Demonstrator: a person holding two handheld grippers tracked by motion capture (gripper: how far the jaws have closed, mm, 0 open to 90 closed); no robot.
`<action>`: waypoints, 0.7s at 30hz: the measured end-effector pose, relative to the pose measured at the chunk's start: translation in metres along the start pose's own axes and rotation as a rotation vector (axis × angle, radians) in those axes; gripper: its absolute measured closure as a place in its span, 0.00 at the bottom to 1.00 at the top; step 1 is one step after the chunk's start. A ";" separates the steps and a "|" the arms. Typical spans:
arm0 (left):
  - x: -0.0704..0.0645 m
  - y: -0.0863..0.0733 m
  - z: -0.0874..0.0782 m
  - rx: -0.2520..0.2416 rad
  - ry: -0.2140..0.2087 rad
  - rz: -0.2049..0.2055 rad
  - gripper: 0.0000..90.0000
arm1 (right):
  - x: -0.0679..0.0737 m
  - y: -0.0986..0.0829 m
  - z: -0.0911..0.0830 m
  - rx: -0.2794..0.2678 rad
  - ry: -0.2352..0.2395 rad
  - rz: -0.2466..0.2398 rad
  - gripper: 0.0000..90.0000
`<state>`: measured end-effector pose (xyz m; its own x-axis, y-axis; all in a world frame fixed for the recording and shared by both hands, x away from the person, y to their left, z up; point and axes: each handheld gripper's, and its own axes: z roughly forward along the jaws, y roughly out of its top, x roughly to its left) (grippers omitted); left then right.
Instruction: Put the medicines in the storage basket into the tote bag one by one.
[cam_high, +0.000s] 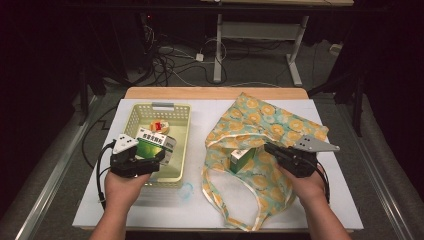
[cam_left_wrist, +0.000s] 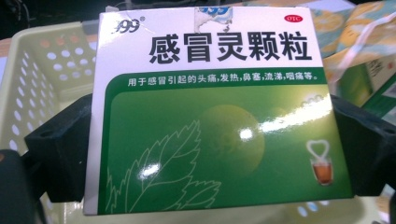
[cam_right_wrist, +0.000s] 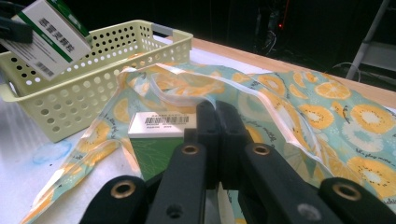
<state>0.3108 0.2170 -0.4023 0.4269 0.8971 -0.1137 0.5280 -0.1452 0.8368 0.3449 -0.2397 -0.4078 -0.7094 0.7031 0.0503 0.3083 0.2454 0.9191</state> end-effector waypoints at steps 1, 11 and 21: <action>-0.001 0.001 -0.001 -0.004 -0.006 0.001 0.05 | 0.000 0.000 0.000 -0.003 0.001 -0.001 1.00; -0.018 0.010 -0.009 -0.053 -0.057 0.025 0.05 | 0.000 0.003 -0.003 -0.014 -0.001 -0.001 1.00; -0.045 0.017 -0.014 -0.086 -0.138 0.070 0.06 | 0.001 0.004 -0.004 -0.020 -0.003 -0.004 1.00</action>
<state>0.2900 0.1798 -0.3753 0.5599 0.8196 -0.1210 0.4313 -0.1637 0.8873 0.3431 -0.2408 -0.4021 -0.7084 0.7043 0.0453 0.2929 0.2351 0.9268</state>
